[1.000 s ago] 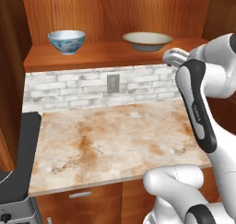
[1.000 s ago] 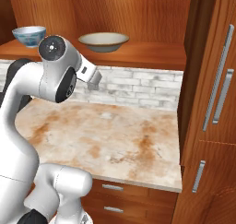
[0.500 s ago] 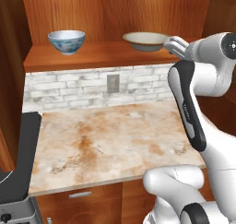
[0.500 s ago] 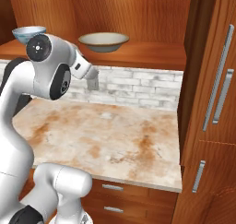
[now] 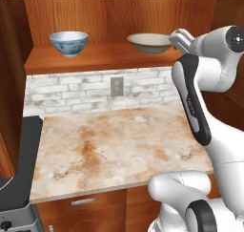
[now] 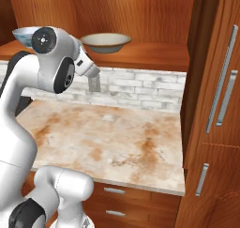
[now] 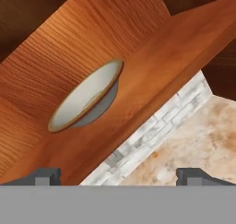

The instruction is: Take the smaller bowl and place it next to the appetizer plate on the dining counter , and place the larger bowl next to the plate with cooked food.

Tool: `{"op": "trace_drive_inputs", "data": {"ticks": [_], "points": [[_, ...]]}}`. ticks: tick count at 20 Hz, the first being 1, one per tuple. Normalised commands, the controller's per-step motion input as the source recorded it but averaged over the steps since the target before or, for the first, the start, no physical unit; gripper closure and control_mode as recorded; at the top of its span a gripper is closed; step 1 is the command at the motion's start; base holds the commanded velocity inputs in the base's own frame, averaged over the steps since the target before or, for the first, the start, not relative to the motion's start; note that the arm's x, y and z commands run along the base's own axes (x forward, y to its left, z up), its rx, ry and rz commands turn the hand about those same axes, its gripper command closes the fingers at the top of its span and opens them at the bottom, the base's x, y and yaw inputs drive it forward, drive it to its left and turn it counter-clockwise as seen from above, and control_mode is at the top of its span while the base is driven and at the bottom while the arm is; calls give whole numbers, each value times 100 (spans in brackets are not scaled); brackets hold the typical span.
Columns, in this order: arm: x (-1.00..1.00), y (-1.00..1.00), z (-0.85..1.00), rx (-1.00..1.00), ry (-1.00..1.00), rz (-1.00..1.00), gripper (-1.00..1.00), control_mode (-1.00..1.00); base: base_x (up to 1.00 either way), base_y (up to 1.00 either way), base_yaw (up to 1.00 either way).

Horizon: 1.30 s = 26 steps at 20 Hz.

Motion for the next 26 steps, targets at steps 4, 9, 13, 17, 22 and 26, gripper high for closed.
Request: {"op": "trace_drive_inputs", "data": {"ticks": [4,9,13,17,22,26], "points": [[38,0,0,0,0,0,-100,-100,0,0,0],[56,0,0,0,3,1,-100,-100,0,0,0],[64,0,0,0,3,3,-100,-100,0,0,0],[63,0,-9,0,4,5,-100,-100,0,0,0],[65,0,-14,0,3,5,-100,-100,0,0,0],[55,0,-5,0,1,4,-100,-100,0,0,0]]}}
